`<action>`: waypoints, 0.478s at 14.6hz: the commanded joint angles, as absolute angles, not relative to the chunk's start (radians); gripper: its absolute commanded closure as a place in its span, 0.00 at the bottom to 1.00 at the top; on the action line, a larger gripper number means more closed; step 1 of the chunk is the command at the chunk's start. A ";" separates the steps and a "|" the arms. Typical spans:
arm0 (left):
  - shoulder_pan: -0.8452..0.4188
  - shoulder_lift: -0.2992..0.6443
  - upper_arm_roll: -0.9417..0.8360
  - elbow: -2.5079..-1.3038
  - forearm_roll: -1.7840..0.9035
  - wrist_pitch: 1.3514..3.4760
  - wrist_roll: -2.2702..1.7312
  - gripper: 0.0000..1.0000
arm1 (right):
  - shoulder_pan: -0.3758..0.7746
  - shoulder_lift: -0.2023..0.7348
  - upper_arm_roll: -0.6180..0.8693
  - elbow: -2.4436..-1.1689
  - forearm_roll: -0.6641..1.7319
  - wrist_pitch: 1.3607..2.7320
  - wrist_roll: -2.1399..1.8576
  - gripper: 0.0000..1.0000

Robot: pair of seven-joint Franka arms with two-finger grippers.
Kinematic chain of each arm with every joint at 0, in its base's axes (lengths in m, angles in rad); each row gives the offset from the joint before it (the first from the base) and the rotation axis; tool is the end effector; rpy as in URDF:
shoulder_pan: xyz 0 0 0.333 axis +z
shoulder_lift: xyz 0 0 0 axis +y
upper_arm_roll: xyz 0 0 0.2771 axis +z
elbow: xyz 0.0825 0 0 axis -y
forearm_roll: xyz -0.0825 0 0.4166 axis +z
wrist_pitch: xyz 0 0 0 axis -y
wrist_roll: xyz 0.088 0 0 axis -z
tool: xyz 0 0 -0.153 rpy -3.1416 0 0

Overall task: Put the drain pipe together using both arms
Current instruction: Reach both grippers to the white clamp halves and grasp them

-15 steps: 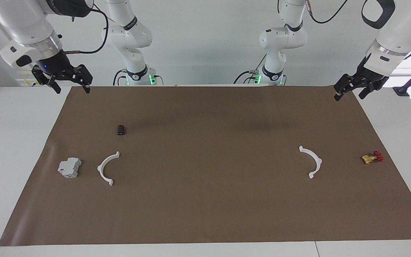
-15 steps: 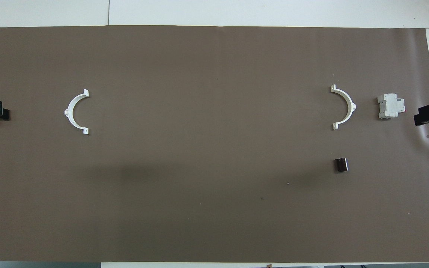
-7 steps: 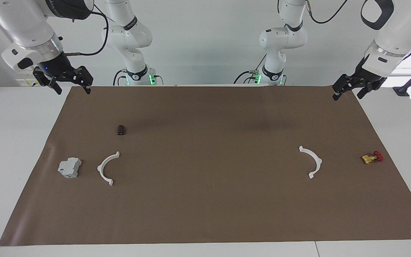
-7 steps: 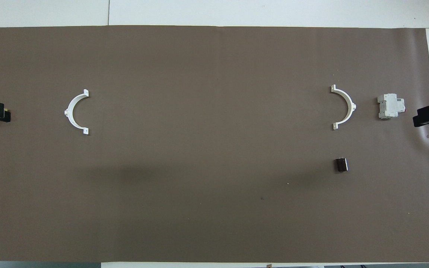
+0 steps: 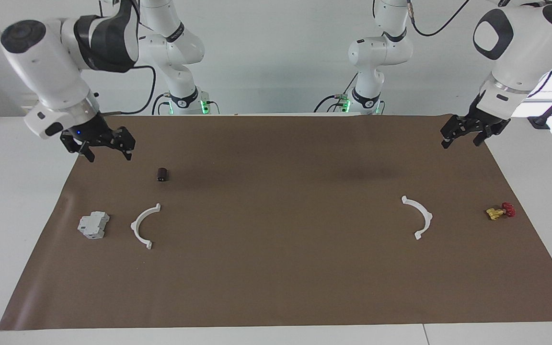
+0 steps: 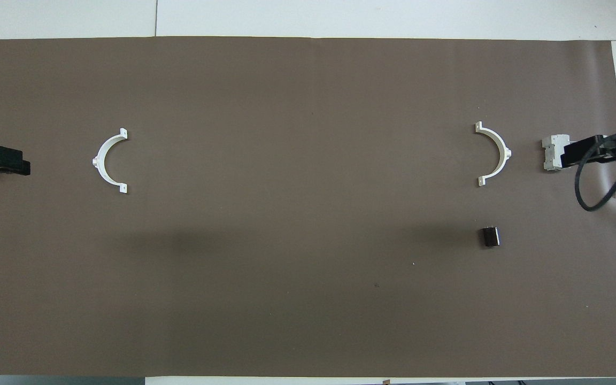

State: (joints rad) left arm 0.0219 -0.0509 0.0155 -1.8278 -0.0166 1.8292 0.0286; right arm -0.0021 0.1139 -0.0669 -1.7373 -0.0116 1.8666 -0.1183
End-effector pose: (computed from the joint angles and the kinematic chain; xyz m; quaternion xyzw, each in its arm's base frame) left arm 0.5885 0.0200 0.4613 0.9996 0.0063 0.0264 0.0076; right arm 0.6254 -0.0438 0.4115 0.9996 0.0265 0.0069 0.0101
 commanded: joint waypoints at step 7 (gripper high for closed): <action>0.023 0.191 0.011 -1.930 -0.003 2.248 0.038 0.00 | -0.025 0.368 -0.063 -1.822 0.066 2.215 -0.273 0.00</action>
